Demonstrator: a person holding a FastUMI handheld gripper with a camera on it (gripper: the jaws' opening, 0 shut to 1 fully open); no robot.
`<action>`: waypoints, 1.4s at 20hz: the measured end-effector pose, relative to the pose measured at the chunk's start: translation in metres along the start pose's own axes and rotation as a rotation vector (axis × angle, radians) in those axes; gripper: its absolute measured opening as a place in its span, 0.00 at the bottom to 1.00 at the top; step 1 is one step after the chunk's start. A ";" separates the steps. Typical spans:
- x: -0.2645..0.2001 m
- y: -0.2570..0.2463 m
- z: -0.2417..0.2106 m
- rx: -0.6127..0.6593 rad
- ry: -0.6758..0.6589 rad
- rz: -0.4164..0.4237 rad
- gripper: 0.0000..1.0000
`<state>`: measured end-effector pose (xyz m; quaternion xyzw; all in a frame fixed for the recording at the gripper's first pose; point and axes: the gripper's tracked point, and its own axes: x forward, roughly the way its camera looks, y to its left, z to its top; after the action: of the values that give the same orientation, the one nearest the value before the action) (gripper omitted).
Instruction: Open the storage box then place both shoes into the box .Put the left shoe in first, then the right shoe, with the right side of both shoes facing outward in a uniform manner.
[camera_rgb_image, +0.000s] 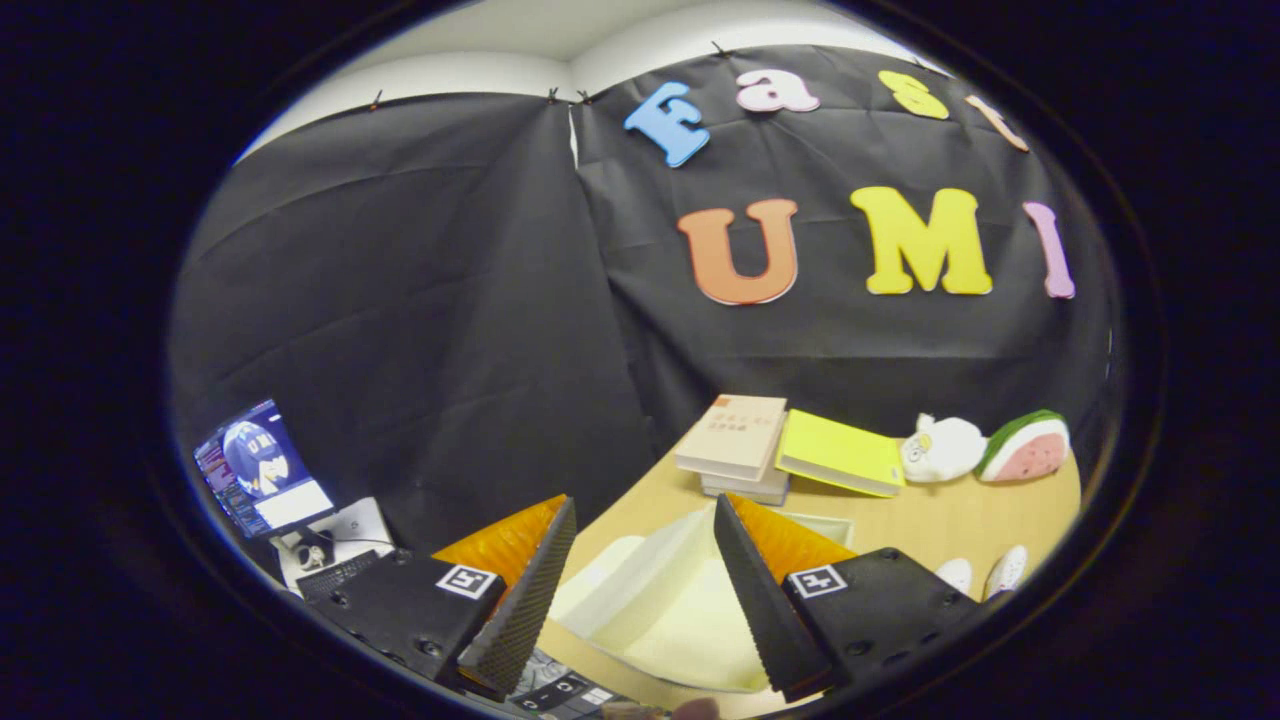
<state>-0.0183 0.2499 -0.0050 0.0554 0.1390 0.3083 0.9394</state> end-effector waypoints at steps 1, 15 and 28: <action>-0.013 -0.021 0.001 -0.006 -0.015 -0.052 0.91; -0.166 -0.247 -0.053 0.113 0.001 -0.558 0.99; -0.107 -0.330 -0.161 0.152 0.276 -0.462 1.00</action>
<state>0.0373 -0.0760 -0.1968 0.0499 0.2971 0.0793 0.9502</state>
